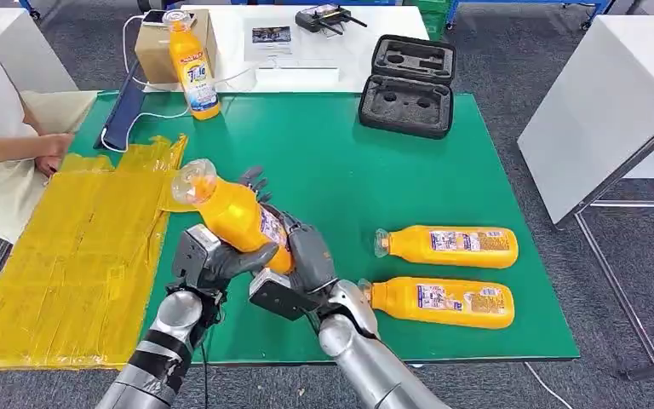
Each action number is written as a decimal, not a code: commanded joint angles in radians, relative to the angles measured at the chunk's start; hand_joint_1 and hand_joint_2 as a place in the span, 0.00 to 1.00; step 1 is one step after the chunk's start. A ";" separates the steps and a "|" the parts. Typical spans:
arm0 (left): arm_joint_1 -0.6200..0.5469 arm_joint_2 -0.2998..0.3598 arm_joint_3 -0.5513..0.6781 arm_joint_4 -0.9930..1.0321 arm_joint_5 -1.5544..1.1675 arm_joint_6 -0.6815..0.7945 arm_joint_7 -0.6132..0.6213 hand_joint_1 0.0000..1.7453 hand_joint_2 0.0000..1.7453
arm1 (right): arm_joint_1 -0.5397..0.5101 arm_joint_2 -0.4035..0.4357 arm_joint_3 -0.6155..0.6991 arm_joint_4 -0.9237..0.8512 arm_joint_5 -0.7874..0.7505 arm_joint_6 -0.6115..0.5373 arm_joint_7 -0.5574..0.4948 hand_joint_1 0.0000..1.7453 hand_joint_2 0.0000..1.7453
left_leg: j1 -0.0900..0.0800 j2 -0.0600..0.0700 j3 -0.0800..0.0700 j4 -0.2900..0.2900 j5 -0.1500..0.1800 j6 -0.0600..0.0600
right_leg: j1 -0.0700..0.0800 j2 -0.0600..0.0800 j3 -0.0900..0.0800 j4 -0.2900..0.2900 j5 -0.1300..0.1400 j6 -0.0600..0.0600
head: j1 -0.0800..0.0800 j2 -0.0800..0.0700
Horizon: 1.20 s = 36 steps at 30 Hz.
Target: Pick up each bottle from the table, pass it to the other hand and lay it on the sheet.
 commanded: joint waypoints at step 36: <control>-0.010 0.008 0.042 -0.106 -0.235 0.421 0.033 1.00 1.00 | 0.233 -0.136 -0.007 -0.527 -0.031 -0.063 -0.042 0.00 1.00 | 0.000 -0.002 0.003 0.001 -0.003 -0.001 | 0.000 0.000 0.004 0.000 -0.003 -0.001 | 0.000 0.000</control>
